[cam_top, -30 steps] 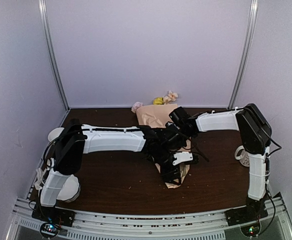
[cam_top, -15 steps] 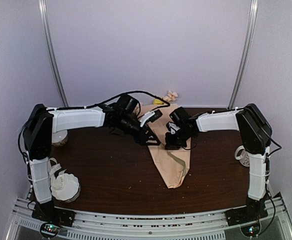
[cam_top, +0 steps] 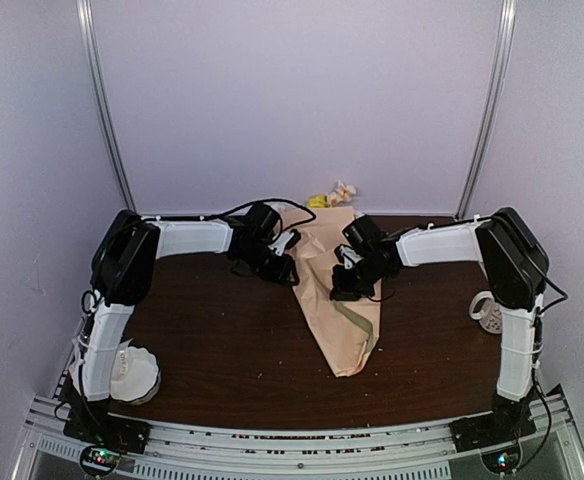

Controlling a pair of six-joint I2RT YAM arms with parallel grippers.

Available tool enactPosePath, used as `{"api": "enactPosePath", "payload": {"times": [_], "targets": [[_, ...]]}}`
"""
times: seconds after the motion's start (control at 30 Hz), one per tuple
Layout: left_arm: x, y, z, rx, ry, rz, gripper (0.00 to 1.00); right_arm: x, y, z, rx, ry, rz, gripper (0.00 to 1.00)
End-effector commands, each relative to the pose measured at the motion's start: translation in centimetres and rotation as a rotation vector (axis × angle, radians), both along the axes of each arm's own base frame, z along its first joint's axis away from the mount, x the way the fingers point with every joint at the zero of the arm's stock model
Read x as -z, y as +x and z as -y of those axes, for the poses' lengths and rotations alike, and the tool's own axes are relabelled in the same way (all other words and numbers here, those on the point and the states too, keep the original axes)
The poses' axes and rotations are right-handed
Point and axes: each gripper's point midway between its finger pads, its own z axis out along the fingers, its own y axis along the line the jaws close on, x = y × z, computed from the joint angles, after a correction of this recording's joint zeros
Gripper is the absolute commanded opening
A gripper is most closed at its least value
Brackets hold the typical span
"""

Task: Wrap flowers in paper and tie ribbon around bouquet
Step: Fold the two-thirds-folded wrapping paper at the center of the board.

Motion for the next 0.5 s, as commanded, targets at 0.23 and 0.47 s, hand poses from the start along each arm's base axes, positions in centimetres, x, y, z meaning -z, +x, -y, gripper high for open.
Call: {"api": "enactPosePath", "payload": {"times": [0.23, 0.47], "targets": [[1.5, 0.1, 1.5, -0.004, 0.029, -0.006, 0.36, -9.1, 0.0, -3.8, -0.019, 0.258, 0.116, 0.00], [2.0, -0.2, 1.4, 0.010, 0.037, -0.010, 0.36, -10.4, 0.9, -6.4, 0.001, 0.368, 0.126, 0.00]]}}
